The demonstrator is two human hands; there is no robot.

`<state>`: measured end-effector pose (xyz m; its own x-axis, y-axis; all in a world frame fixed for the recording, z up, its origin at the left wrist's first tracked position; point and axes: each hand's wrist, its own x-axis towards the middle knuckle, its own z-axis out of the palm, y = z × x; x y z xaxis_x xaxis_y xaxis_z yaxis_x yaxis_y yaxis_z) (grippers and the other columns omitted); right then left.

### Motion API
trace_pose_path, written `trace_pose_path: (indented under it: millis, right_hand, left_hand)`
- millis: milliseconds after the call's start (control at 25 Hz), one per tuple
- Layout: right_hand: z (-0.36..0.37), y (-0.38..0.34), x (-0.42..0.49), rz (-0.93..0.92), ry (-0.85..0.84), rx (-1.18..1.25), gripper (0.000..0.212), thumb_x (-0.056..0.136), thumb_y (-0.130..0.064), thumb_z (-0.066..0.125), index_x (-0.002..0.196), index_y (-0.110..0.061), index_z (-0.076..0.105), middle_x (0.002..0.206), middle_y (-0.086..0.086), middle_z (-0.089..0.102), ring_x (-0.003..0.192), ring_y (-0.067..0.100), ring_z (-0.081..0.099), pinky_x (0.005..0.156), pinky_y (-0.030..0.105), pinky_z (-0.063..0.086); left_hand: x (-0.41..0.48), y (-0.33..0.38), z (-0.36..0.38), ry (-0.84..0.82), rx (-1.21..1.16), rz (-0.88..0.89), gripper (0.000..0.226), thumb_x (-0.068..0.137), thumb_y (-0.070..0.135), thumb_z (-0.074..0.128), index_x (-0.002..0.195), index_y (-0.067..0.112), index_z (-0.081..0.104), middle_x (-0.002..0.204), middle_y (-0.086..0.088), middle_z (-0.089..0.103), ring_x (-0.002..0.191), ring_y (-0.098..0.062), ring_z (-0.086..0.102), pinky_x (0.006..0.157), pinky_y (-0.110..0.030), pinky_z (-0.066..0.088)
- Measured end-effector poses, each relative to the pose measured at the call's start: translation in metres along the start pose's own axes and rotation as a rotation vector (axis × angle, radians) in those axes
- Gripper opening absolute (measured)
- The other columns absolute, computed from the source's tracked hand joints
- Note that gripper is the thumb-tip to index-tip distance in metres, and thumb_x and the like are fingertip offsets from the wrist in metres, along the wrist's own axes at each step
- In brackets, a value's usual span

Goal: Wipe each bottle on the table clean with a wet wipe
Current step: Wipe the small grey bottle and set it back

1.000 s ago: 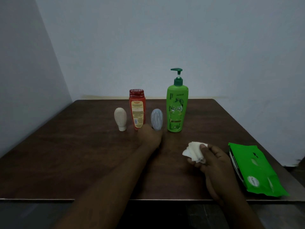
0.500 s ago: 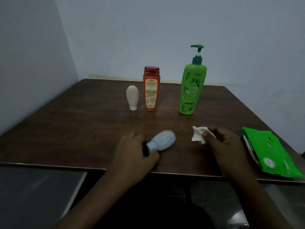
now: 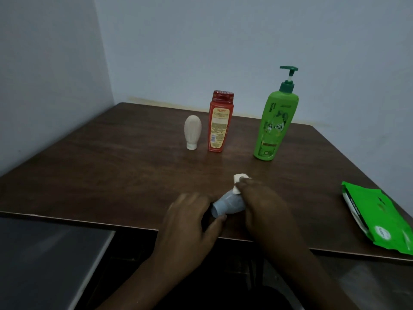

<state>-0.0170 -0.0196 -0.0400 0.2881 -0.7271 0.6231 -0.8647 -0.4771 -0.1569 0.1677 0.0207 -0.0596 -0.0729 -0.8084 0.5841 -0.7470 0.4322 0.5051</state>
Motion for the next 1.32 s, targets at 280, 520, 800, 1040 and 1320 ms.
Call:
trace_pose_path:
  millis: [280,520,800,1040,1320]
  right_hand:
    - [-0.009,0.009,0.004,-0.07,-0.068,-0.096,0.047,0.074,-0.01,0.053,0.118,-0.005,0.07,0.123,0.015,0.068,0.114,0.029,0.066,0.104,0.033,0.043]
    - [-0.004,-0.022,-0.007,-0.227,-0.143,-0.199,0.044,0.077,-0.021,0.053,0.113,-0.006,0.072,0.12,0.013,0.07,0.113,0.027,0.067,0.095,0.042,0.05]
    - [-0.008,-0.023,0.002,-0.141,-0.201,-0.237,0.039,0.068,-0.016,0.067,0.105,-0.004,0.074,0.111,0.016,0.073,0.106,0.031,0.07,0.095,0.037,0.052]
    - [-0.019,0.002,0.015,0.073,-0.309,-0.177,0.062,0.07,-0.005,0.073,0.131,-0.003,0.06,0.139,0.019,0.056,0.13,0.033,0.053,0.112,0.036,0.029]
    - [-0.016,-0.005,0.004,0.008,-0.269,-0.151,0.062,0.063,-0.003,0.076,0.124,-0.002,0.065,0.128,0.019,0.064,0.119,0.032,0.063,0.108,0.033,0.037]
  left_hand:
    - [-0.002,0.001,0.001,0.0,-0.012,0.014,0.023,0.086,0.04,0.069,0.103,0.024,0.069,0.096,0.014,0.065,0.09,-0.01,0.058,0.076,-0.039,0.052]
    - [-0.002,0.001,0.001,-0.014,-0.018,-0.001,0.03,0.089,0.042,0.067,0.115,0.027,0.069,0.108,0.016,0.067,0.1,-0.007,0.058,0.084,-0.036,0.052]
    - [-0.001,0.002,0.001,-0.015,0.001,0.012,0.028,0.087,0.043,0.065,0.11,0.027,0.069,0.102,0.014,0.067,0.094,-0.011,0.058,0.081,-0.039,0.051]
    - [0.0,0.003,0.002,0.006,0.028,0.017,0.024,0.087,0.041,0.069,0.105,0.025,0.07,0.097,0.013,0.067,0.091,-0.011,0.058,0.077,-0.038,0.051]
    - [0.001,0.002,0.002,-0.012,0.034,0.009,0.027,0.089,0.043,0.067,0.111,0.027,0.069,0.099,0.015,0.066,0.092,-0.01,0.058,0.078,-0.038,0.052]
